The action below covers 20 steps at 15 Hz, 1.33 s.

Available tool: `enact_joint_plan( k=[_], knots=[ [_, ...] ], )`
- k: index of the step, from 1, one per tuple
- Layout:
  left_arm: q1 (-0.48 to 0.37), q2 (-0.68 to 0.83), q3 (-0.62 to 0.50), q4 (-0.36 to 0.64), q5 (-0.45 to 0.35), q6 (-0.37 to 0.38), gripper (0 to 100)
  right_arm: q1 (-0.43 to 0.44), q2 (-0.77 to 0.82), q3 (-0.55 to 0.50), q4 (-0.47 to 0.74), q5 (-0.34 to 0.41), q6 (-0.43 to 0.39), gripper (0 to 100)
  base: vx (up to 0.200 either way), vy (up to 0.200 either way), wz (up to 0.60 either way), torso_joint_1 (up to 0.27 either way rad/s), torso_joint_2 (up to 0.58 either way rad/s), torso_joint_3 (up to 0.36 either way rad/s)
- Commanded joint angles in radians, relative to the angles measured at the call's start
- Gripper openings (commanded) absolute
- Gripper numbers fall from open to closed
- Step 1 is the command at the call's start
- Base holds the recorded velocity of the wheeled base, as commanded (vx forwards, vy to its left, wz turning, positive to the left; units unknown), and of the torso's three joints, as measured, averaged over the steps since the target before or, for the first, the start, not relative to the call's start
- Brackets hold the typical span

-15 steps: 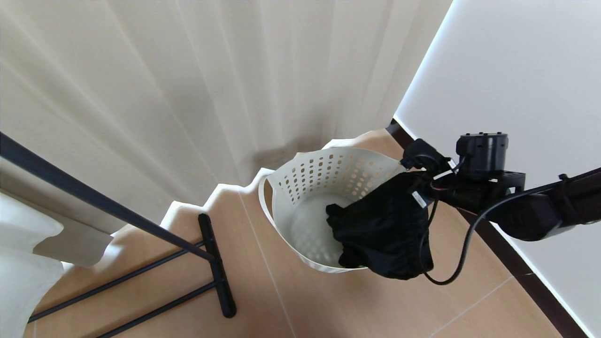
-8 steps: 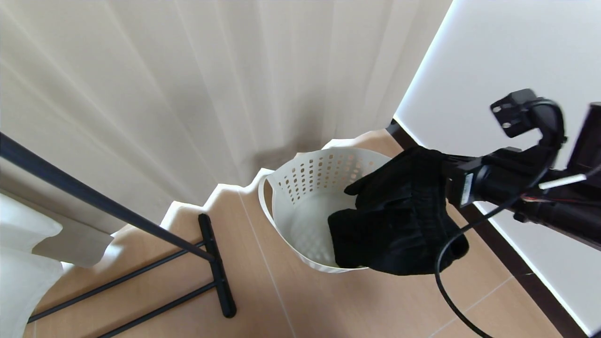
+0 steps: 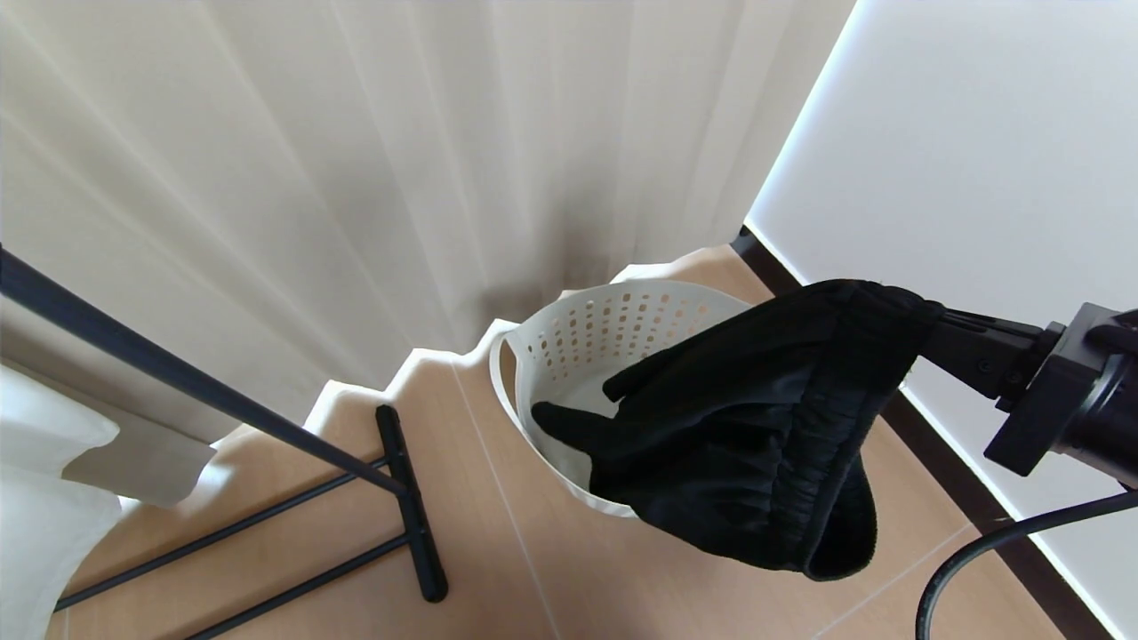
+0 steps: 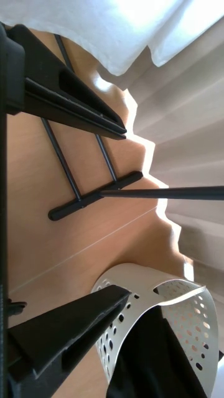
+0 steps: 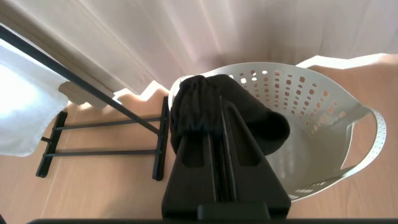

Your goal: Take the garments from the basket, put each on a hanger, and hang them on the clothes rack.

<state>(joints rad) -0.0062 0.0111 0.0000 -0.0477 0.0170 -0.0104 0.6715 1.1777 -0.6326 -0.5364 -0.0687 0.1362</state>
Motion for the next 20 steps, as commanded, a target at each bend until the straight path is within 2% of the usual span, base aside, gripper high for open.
enact_joint_plan(
  k=[1, 7, 11, 20],
  knots=[
    [0.000, 0.000, 0.000, 0.000, 0.000, 0.000, 100, 0.002, -0.012, 0.002, -0.002, 0.000, 0.000, 0, 0.000, 0.000, 0.00, 0.002, 0.00, 0.090],
    [0.000, 0.000, 0.000, 0.000, 0.000, 0.000, 100, 0.000, -0.010, 0.008, -0.002, -0.002, -0.003, 0, 0.000, 0.000, 0.00, 0.003, 0.00, 0.180],
    [0.000, 0.000, 0.000, 0.000, 0.000, -0.002, 100, -0.032, -0.007, 0.013, -0.001, 0.000, -0.003, 0, 0.000, 0.000, 0.00, 0.001, -0.02, 0.168],
    [0.000, 0.000, 0.000, 0.000, 0.000, -0.002, 100, -0.032, -0.009, 0.019, -0.001, -0.002, -0.003, 0, 0.000, 0.000, 0.00, 0.067, -0.40, -0.131]
  ],
)
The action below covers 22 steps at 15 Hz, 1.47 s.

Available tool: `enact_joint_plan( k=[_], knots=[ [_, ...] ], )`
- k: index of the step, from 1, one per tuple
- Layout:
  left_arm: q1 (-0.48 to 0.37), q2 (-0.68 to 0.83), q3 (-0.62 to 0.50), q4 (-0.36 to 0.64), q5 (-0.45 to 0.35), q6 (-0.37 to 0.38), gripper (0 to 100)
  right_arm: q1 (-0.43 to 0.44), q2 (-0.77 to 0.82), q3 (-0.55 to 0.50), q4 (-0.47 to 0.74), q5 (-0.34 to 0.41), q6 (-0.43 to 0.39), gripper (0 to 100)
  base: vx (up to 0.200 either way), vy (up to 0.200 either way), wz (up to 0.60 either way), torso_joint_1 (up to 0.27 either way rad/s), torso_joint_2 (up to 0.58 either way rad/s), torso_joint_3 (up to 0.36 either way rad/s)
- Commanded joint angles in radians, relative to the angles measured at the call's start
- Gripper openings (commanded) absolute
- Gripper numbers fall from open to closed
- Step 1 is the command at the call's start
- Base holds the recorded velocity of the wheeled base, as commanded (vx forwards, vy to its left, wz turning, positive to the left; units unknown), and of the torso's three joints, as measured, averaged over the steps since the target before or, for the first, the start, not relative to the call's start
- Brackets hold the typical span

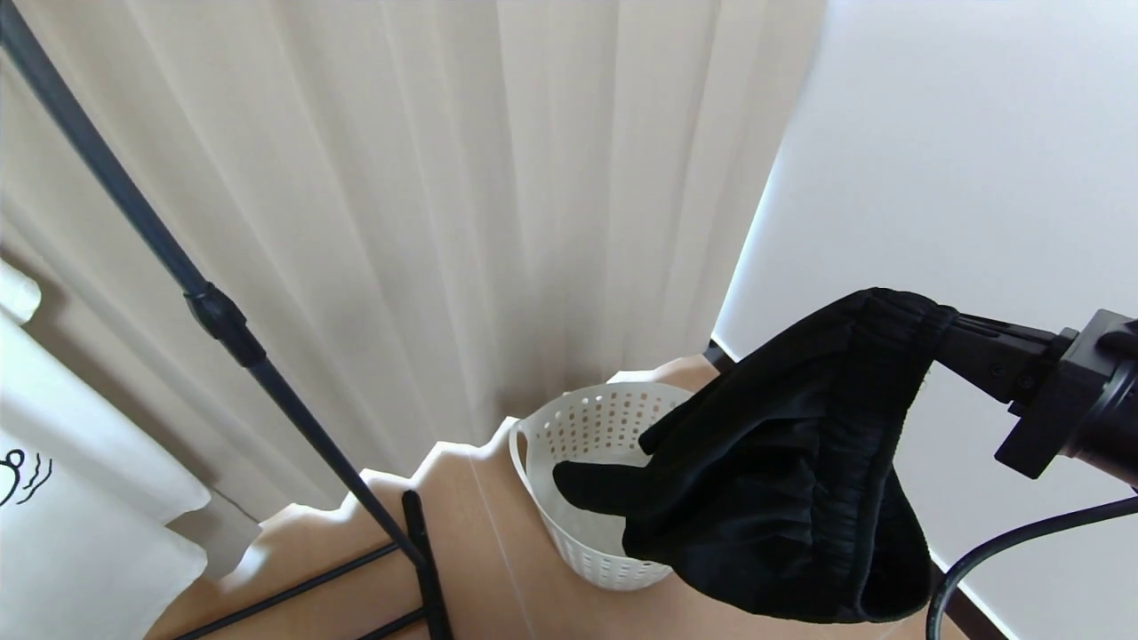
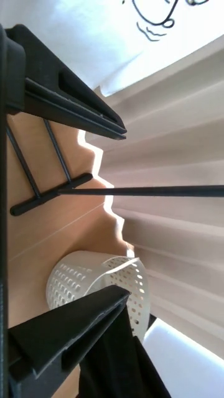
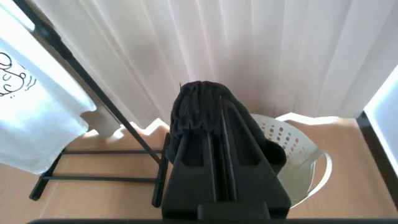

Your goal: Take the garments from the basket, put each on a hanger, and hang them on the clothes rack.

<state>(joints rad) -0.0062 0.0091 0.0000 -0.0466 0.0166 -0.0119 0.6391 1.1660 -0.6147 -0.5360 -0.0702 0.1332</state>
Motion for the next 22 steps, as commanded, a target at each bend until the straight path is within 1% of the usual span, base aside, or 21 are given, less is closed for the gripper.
enact_joint_plan(
  k=[1, 12, 22],
  knots=[
    [0.000, 0.002, 0.000, -0.001, 0.000, 0.000, 100, -0.001, 0.003, 0.001, -0.001, 0.000, 0.000, 0, 0.000, 0.000, 0.00, 0.129, -0.48, -0.134],
    [0.000, 0.002, 0.000, -0.004, 0.002, -0.002, 100, 0.001, 0.004, 0.006, -0.001, 0.001, 0.000, 0, 0.000, 0.000, 0.00, 0.168, -0.50, -0.130],
    [0.002, 0.002, 0.000, -0.004, 0.002, -0.002, 100, 0.001, 0.004, 0.007, 0.001, 0.001, 0.000, 0, 0.000, 0.000, 0.00, 0.245, -0.57, -0.313]
  ],
)
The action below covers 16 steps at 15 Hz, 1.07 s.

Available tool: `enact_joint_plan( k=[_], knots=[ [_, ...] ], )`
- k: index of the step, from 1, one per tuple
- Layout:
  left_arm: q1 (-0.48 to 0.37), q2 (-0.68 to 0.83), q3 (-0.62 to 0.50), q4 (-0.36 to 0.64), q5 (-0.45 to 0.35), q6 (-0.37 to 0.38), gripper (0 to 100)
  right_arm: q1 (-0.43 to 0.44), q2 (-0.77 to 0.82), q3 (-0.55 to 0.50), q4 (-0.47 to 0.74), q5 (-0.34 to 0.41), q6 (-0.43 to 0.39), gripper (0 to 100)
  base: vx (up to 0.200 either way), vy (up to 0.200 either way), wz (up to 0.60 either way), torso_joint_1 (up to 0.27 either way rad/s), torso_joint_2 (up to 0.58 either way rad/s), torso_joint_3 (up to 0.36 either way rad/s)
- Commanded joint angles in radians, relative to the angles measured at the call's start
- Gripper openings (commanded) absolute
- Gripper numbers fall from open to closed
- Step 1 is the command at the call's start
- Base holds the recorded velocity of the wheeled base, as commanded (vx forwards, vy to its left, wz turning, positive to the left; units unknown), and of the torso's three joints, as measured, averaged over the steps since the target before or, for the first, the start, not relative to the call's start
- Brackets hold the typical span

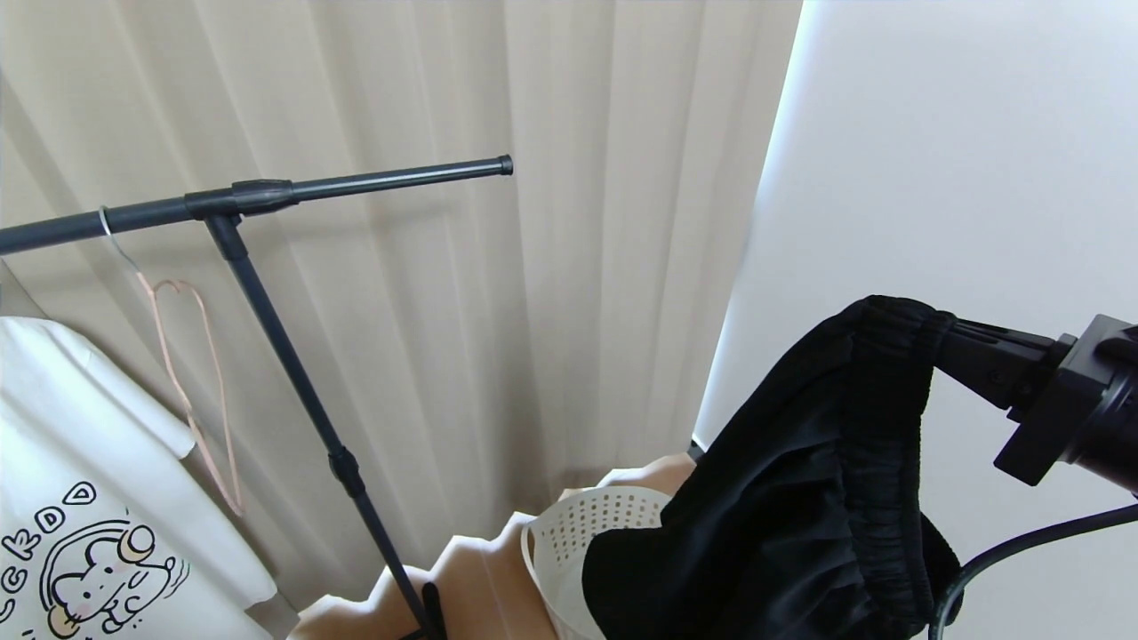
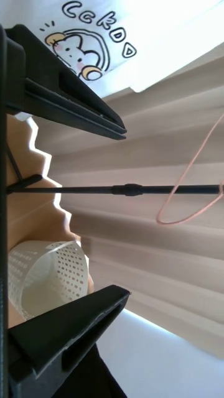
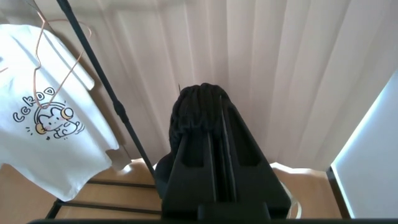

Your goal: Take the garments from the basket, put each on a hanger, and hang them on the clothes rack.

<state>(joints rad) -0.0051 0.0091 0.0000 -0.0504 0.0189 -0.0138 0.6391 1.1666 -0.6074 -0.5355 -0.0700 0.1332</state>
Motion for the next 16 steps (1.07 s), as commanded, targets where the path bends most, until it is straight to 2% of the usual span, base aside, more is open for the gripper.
enact_joint_plan(
  k=[1, 12, 16],
  knots=[
    [0.001, 0.002, 0.000, 0.000, 0.001, 0.000, 100, 0.001, 0.004, 0.000, 0.000, -0.001, 0.000, 0, 0.000, 0.000, 0.00, 0.227, -0.50, -0.266],
    [0.001, 0.002, 0.000, 0.000, -0.001, 0.000, 100, 0.001, 0.002, 0.009, -0.001, -0.001, -0.001, 0, 0.000, 0.000, 0.00, 0.173, -0.37, -0.204],
    [0.001, 0.002, 0.000, 0.000, -0.001, 0.000, 100, -0.001, -0.002, 0.017, -0.003, -0.001, -0.026, 0, 0.000, 0.000, 0.00, 0.121, -0.26, -0.137]
  ],
)
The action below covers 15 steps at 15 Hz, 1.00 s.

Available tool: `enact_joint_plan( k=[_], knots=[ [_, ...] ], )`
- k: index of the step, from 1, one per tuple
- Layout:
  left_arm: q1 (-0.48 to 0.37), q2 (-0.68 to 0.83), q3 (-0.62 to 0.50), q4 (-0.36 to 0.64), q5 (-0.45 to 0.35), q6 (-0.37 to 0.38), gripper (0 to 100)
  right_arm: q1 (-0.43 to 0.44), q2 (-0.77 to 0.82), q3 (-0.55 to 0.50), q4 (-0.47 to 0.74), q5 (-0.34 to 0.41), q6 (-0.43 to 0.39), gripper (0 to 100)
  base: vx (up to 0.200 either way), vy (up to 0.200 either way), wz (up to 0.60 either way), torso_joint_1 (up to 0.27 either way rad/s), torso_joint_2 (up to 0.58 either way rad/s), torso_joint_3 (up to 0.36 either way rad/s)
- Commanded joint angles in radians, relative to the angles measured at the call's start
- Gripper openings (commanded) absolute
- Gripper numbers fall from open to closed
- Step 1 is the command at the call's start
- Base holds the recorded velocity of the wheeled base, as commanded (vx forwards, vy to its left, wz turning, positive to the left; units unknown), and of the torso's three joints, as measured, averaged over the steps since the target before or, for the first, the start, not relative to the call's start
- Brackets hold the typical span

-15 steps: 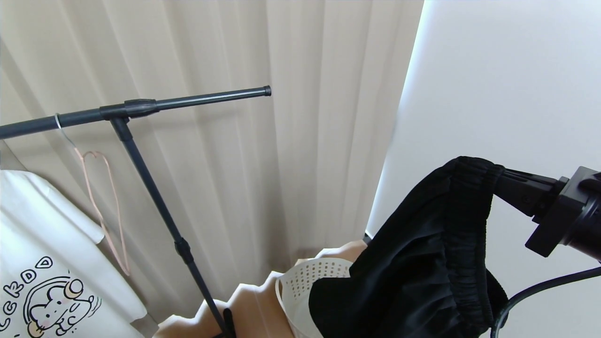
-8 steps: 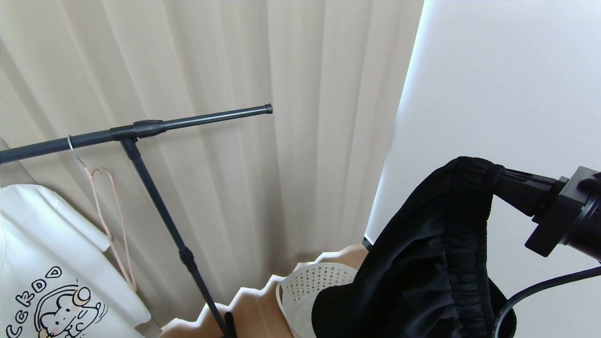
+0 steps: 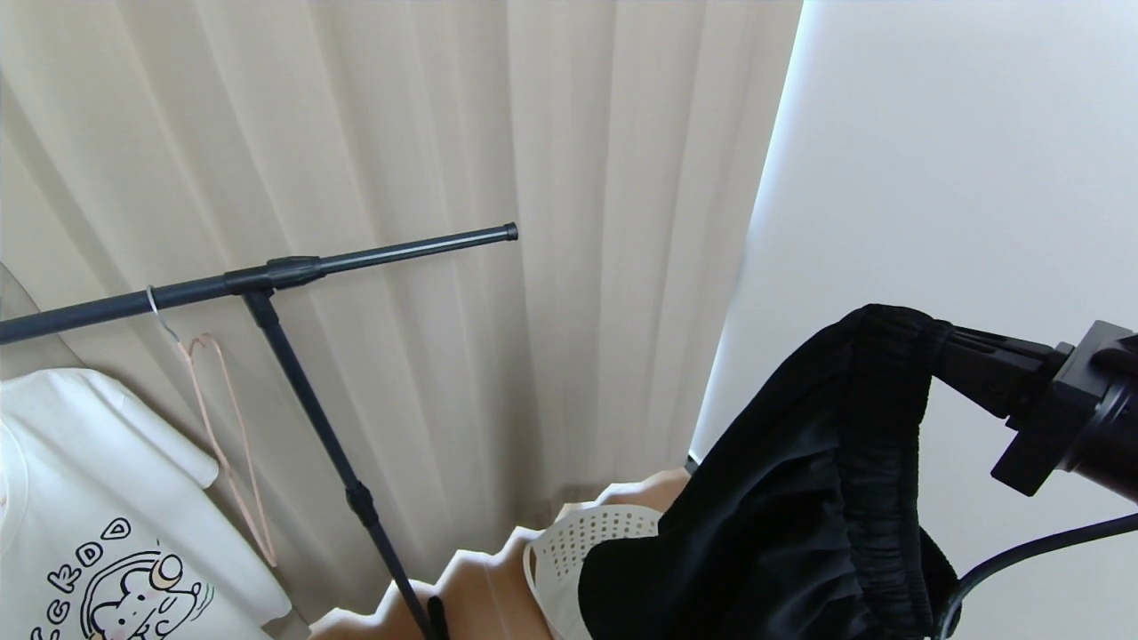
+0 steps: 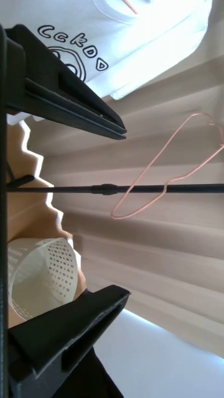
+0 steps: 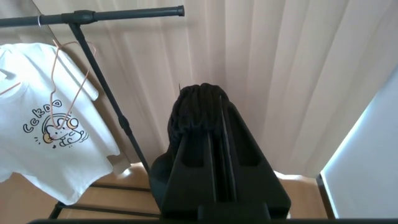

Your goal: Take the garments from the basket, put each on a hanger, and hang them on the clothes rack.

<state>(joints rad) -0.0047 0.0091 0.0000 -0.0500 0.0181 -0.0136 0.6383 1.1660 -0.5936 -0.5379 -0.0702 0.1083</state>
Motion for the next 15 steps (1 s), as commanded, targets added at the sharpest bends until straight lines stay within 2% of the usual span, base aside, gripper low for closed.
enact_joint_plan(
  k=[1, 4, 12, 15],
  knots=[
    [0.000, 0.002, 0.000, -0.001, 0.002, 0.000, 100, 0.000, 0.000, 0.005, -0.001, 0.000, -0.001, 0, 0.000, 0.000, 0.00, 0.000, 0.00, 0.000],
    [0.000, 0.002, 0.000, -0.002, 0.002, 0.000, 100, 0.000, 0.001, 0.005, -0.001, 0.000, -0.001, 0, 0.000, 0.000, 0.00, 0.000, 0.00, 0.000],
    [0.000, 0.002, 0.000, -0.002, 0.002, -0.002, 100, 0.000, 0.001, 0.015, -0.001, 0.000, -0.002, 0, 0.000, 0.000, 0.60, 0.007, 0.00, 0.001],
    [0.000, 0.002, 0.000, -0.002, 0.002, -0.002, 100, 0.000, -0.005, 0.015, -0.001, 0.000, -0.002, 0, -0.200, 0.000, 0.00, 0.004, 0.00, 0.002]
  ],
)
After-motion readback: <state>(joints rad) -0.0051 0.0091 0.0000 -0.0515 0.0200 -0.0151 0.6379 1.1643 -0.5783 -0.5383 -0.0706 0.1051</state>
